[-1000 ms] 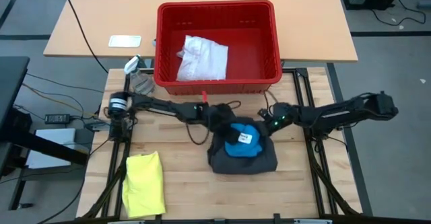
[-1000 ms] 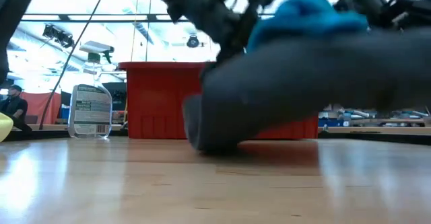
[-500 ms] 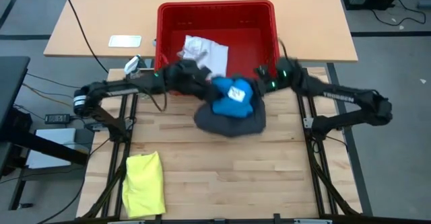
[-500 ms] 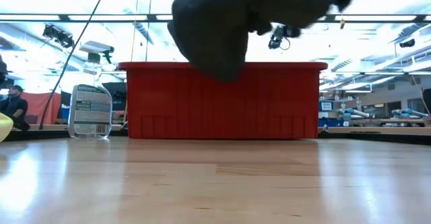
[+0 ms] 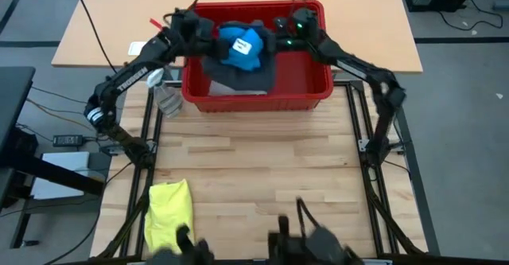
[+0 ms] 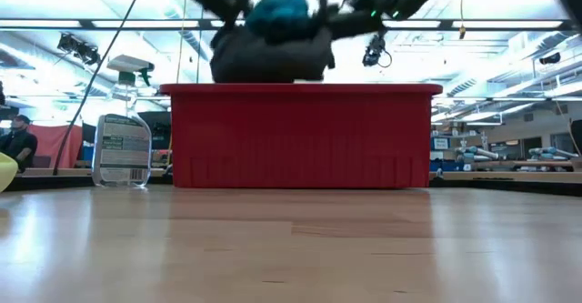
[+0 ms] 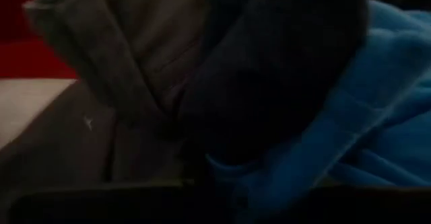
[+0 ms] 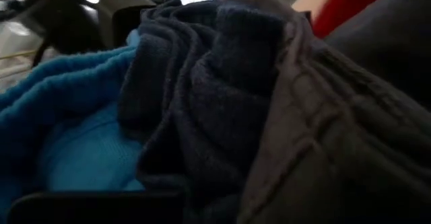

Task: Fold laundry
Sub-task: Put the stacked folded clothes into the red laundry bin, then put the folded yellow shirt into the red laundry bin

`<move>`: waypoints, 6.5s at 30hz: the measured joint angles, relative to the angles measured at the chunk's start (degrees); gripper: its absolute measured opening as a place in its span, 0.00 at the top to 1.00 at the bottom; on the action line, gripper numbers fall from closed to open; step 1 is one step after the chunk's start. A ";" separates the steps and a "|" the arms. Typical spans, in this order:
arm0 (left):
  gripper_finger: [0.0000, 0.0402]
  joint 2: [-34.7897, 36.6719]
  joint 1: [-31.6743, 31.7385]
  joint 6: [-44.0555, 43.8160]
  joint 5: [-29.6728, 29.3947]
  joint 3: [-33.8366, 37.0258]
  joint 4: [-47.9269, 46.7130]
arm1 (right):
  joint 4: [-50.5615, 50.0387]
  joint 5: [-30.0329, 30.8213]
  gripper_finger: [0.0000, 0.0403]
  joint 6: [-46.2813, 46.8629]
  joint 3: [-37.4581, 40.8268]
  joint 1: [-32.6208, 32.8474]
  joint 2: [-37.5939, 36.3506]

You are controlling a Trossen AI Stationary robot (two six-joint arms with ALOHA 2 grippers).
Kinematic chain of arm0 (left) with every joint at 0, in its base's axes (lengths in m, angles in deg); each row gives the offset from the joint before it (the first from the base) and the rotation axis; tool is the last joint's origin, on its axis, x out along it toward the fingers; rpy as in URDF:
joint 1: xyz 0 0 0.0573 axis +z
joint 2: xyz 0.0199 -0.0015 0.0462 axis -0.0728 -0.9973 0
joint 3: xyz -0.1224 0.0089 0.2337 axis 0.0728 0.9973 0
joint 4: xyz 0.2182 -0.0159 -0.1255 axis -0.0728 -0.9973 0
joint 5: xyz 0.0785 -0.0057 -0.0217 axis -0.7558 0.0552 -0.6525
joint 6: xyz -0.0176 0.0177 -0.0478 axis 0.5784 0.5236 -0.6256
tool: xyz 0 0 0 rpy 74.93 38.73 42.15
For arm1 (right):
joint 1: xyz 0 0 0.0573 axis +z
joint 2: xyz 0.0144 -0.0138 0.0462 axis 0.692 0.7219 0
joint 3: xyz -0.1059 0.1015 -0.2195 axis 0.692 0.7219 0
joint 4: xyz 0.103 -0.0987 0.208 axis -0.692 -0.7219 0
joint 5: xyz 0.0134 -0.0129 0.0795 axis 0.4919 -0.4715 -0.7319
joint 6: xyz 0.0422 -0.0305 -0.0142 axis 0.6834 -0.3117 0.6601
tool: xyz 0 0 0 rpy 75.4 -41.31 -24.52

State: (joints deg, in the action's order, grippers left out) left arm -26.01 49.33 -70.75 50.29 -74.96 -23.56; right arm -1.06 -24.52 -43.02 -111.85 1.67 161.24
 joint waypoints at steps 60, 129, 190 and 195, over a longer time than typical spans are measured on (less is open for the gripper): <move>0.30 -25.44 15.39 27.83 6.61 -29.55 -29.92 | -4.78 20.66 0.53 -36.38 -8.53 -1.96 17.67; 0.60 19.23 -55.30 -39.35 -23.50 33.05 -29.47 | -34.11 26.99 0.53 -27.93 11.93 27.25 -19.57; 0.36 -2.65 -66.63 -51.76 -15.70 27.21 -20.95 | -19.05 28.88 0.51 -8.44 51.97 39.53 -33.81; 0.17 -2.55 -70.40 -62.89 -12.91 34.00 -21.49 | -7.05 26.05 0.47 -3.36 60.09 40.44 -33.81</move>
State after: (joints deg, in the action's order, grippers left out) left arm -28.56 -21.06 -133.64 37.38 -40.95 -45.05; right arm -8.11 1.53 -46.38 -51.75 42.11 127.43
